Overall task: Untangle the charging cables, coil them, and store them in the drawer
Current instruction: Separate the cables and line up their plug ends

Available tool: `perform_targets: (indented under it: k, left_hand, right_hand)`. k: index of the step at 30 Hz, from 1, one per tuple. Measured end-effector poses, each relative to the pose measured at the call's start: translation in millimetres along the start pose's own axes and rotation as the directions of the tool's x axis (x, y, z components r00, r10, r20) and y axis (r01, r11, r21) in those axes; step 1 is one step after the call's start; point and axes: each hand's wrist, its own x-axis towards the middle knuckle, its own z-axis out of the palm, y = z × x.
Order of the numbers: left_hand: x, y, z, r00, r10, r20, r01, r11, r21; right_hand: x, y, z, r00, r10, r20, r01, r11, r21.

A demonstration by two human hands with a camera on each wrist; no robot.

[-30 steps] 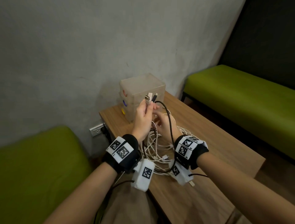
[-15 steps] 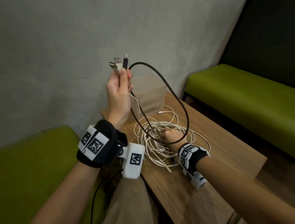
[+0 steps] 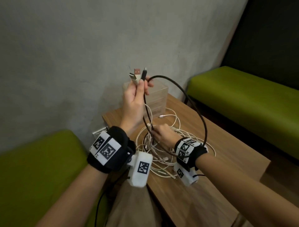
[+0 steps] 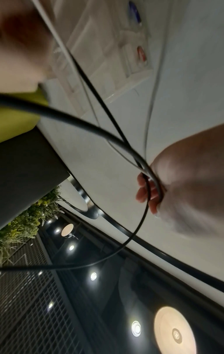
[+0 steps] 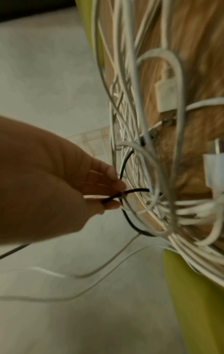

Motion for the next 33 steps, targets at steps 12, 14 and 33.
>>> perform_targets:
  k: [12,14,33]
  left_hand:
    - [-43,-47,-2,0.937,-0.275,0.215,0.229,0.949,0.215]
    - [-42,-44,3,0.941,-0.237,0.241,0.169,0.947,0.272]
    - [17,46,10,0.998,0.055,0.022,-0.051,0.985,-0.166]
  right_hand:
    - [-1,0,-17,0.898,-0.182,-0.401,0.130,0.980,-0.153]
    - [-2,0,-20,0.901,-0.158,-0.404,0.105,0.983,-0.150]
    - [-23,17,36,0.983,0.179,-0.052,-0.185,0.909,-0.373]
